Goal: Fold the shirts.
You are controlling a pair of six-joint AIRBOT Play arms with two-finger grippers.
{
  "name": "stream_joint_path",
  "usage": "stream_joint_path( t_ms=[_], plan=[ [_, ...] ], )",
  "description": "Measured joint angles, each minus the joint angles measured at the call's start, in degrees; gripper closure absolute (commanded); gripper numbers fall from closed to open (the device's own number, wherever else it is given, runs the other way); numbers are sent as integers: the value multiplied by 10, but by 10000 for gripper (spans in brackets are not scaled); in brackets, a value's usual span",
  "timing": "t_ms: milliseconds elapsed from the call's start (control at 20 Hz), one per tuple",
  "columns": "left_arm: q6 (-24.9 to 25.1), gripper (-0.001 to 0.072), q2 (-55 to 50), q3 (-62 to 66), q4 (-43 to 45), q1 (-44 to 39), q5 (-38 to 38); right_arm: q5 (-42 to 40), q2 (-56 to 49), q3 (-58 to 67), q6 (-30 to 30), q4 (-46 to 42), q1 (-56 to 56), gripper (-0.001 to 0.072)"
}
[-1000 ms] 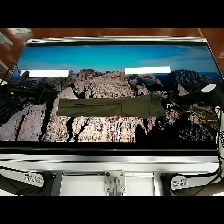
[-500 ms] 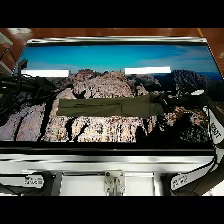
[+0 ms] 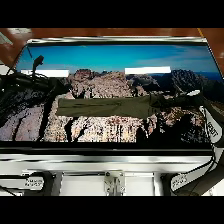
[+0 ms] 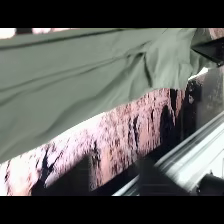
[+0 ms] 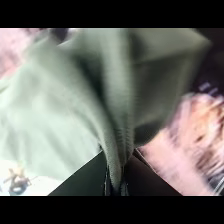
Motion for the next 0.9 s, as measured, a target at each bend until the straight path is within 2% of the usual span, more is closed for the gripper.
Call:
stream_joint_path(
  t_ms=[250, 450, 900],
  plan=[
    [-10, 666, -29, -3, -1, -115, 106, 67, 104, 0, 0, -26, -2, 657],
    [-25, 666, -87, -4, -11, -226, 167, 112, 207, 0, 27, -50, -2, 657],
    [-33, 666, -192, -4, -151, -401, 282, 194, 400, 0, 110, -68, -2, 657]
  ],
)
